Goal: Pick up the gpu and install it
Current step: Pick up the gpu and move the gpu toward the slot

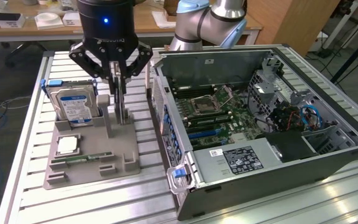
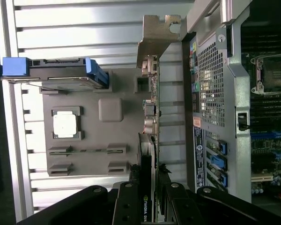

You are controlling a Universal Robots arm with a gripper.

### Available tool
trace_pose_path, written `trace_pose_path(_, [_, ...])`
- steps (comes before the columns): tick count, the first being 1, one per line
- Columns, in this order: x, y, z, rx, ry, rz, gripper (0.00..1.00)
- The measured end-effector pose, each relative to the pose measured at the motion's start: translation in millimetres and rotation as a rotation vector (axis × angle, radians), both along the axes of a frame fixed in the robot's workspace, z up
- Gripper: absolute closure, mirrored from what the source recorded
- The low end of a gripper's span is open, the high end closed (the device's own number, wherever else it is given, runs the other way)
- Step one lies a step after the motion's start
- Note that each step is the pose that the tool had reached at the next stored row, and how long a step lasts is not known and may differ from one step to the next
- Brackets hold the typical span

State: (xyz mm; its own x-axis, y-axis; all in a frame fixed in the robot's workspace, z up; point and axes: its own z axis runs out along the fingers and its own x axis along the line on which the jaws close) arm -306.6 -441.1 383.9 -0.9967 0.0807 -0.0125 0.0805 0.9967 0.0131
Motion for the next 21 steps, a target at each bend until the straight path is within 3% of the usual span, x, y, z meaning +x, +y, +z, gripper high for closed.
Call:
trace_pose_path(9, [-0.6,0.0,9.4,-0.0001,0.0001,0.0,0.74])
trace_pose_path(21, [-0.6,0.0,9.5,-0.0001,0.0001,0.0,0.74])
